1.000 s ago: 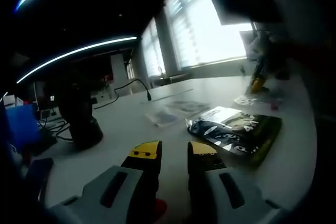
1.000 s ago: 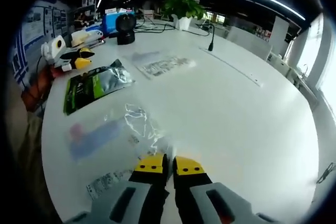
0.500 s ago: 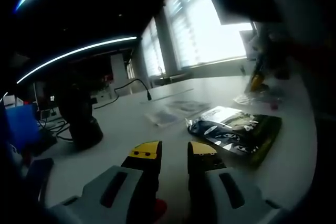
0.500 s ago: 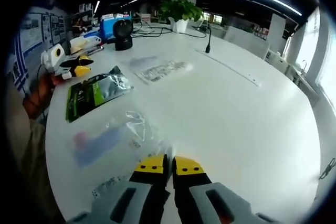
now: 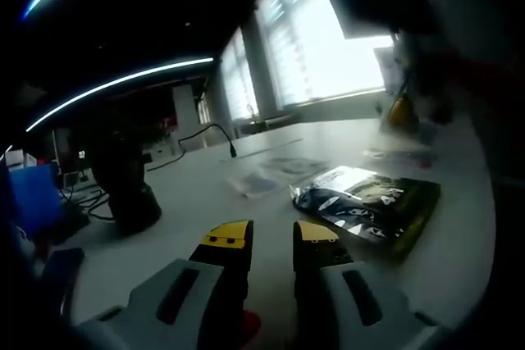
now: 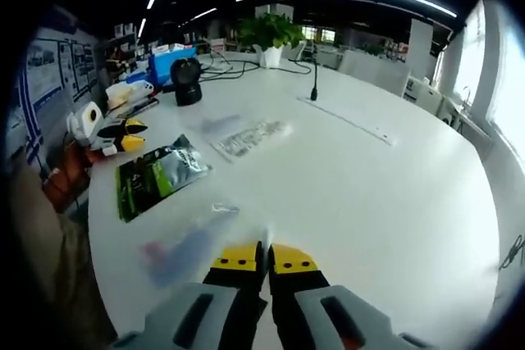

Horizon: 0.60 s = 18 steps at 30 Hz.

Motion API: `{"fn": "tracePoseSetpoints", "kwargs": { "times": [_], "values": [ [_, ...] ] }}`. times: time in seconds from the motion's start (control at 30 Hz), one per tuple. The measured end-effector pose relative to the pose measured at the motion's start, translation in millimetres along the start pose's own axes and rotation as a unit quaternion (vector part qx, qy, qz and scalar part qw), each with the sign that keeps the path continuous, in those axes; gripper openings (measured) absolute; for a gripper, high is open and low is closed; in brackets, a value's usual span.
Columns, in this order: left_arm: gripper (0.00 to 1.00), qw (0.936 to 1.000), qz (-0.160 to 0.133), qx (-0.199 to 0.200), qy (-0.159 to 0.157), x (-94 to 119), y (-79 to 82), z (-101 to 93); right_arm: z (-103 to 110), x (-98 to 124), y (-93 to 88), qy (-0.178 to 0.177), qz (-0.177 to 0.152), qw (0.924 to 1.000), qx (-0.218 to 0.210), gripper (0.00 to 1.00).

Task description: Clip sheet goods on table flip sheet goods clip sheet goods scan sheet goods put sheet goods back to table

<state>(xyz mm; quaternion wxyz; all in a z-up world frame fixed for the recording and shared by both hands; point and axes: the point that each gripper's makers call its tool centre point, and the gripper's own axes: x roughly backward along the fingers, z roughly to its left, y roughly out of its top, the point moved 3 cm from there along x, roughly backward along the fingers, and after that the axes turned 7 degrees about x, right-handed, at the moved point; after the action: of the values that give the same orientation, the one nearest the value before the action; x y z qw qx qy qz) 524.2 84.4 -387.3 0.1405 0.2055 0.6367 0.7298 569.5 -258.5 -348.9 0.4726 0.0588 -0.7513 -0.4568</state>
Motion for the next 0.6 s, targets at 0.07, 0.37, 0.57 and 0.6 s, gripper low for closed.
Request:
{"fn": "tracePoseSetpoints", "kwargs": {
  "times": [0.07, 0.37, 0.57, 0.6],
  "values": [
    [0.13, 1.0, -0.001, 0.0, 0.0, 0.2, 0.2, 0.0, 0.4, 3.8, 4.0, -0.001, -0.005, 1.0, -0.001, 0.0],
    [0.13, 1.0, 0.0, 0.0, 0.0, 0.1, 0.0, 0.0, 0.8, 17.5, 18.9, 0.0, -0.027, 0.9995, -0.015, 0.0],
    [0.13, 1.0, 0.0, -0.001, 0.0, 0.2, 0.1, 0.0, -1.5, 22.7, 23.1, 0.005, -0.042, 0.9988, -0.024, 0.0],
    [0.13, 1.0, 0.001, -0.001, 0.0, 0.1, 0.0, -0.2, -2.1, 23.4, 23.4, 0.004, -0.043, 0.9988, -0.024, 0.0]
  ]
}}
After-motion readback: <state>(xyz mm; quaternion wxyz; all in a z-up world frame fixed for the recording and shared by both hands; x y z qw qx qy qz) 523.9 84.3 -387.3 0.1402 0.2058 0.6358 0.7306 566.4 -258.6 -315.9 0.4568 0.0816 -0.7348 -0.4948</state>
